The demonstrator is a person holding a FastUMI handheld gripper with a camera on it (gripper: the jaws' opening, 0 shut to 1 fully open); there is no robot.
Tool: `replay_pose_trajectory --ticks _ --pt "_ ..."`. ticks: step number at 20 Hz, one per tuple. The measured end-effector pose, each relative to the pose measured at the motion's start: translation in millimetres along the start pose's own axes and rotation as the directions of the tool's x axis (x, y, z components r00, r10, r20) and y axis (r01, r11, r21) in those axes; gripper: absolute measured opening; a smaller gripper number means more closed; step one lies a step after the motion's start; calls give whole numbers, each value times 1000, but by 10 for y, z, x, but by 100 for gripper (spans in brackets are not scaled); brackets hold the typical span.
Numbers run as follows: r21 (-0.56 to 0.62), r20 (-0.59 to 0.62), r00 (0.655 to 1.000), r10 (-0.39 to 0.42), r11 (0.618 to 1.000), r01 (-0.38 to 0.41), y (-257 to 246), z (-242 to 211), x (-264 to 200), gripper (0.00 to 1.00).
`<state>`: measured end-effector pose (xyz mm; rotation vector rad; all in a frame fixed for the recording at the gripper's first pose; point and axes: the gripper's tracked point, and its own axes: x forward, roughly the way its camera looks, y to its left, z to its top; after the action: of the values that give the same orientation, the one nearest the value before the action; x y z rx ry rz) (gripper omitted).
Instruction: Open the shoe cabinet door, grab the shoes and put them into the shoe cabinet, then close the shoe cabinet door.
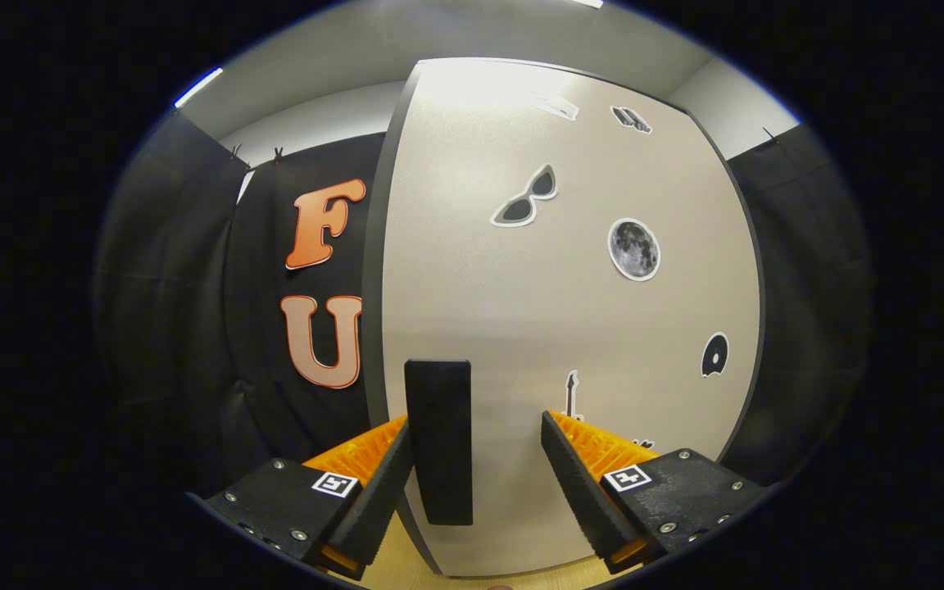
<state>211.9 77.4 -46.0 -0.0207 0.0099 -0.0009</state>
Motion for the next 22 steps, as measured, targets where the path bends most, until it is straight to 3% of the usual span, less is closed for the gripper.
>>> replay_pose_trajectory --ticks 9,22 --pt "8 9 1000 21 1000 -21 -107 203 -746 93" --pt "36 -7 1000 1 999 -1 -840 488 -2499 94"
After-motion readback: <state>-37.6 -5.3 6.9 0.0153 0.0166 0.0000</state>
